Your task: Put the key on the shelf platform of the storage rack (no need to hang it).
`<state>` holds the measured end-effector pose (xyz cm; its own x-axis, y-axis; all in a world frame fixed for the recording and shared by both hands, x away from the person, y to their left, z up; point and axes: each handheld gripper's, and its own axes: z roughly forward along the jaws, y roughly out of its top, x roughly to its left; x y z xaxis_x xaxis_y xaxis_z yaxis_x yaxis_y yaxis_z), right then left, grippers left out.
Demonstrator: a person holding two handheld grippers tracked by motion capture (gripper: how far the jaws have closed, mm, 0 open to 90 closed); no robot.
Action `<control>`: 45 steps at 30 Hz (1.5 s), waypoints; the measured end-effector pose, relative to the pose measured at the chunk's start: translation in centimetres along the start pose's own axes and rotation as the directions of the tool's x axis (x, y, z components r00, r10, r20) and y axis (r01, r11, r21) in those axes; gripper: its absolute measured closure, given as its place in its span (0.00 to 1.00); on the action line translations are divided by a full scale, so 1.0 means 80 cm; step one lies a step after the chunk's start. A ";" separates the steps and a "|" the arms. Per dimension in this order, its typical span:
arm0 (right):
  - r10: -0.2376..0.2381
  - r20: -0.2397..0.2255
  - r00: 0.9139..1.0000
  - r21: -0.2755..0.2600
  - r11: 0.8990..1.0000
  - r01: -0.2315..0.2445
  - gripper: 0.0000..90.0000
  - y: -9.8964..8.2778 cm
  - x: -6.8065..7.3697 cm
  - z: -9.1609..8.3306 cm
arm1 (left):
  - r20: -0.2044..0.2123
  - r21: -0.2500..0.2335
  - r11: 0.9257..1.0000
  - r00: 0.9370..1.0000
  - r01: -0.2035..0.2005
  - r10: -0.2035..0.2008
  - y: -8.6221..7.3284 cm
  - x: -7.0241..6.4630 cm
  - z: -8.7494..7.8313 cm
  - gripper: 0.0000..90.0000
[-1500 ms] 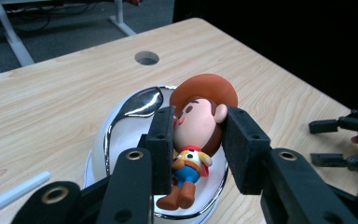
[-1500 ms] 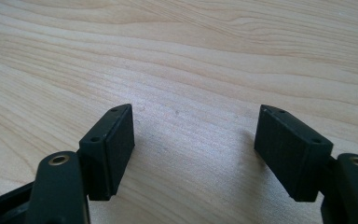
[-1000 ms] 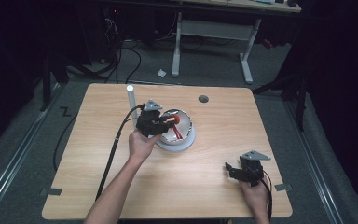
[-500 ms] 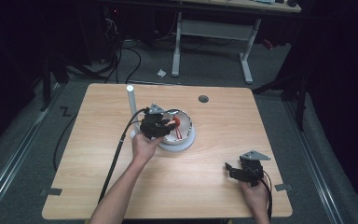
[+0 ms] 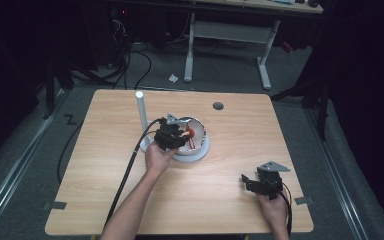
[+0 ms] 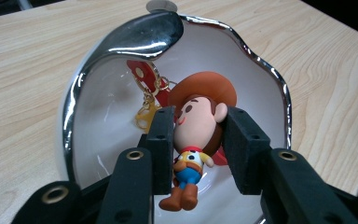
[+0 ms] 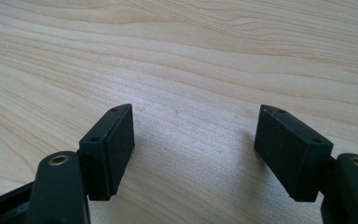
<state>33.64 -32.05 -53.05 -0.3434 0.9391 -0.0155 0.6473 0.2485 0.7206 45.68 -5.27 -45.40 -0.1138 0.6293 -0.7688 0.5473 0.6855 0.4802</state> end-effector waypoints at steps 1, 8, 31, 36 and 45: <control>-0.001 0.000 1.000 0.000 1.000 0.001 0.32 0.000 0.000 0.000 | -0.004 0.001 1.000 1.000 -0.008 0.008 -0.002 0.001 0.001 0.73; 0.000 0.000 1.000 0.000 1.000 0.000 0.32 0.000 0.000 0.000 | -0.003 0.005 1.000 1.000 -0.026 0.026 -0.004 0.002 0.004 0.72; -0.002 0.001 1.000 0.000 1.000 0.002 0.32 0.000 0.000 0.000 | 0.045 -0.014 1.000 0.999 0.000 0.001 0.019 -0.006 -0.040 0.53; -0.001 0.002 1.000 0.000 1.000 0.001 0.32 0.000 0.000 0.000 | 0.062 -0.025 0.999 0.998 0.033 -0.031 0.033 0.000 -0.063 0.50; 0.000 0.003 1.000 0.000 1.000 0.000 0.32 0.000 0.000 0.000 | 0.085 -0.048 0.997 0.995 0.057 -0.053 0.058 0.003 -0.100 0.46</control>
<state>33.69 -32.07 -53.06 -0.3412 0.9398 -0.0177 0.6471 0.2485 0.7207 41.51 0.99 -39.99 -0.0716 0.5587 -0.8263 0.4994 0.7372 0.4552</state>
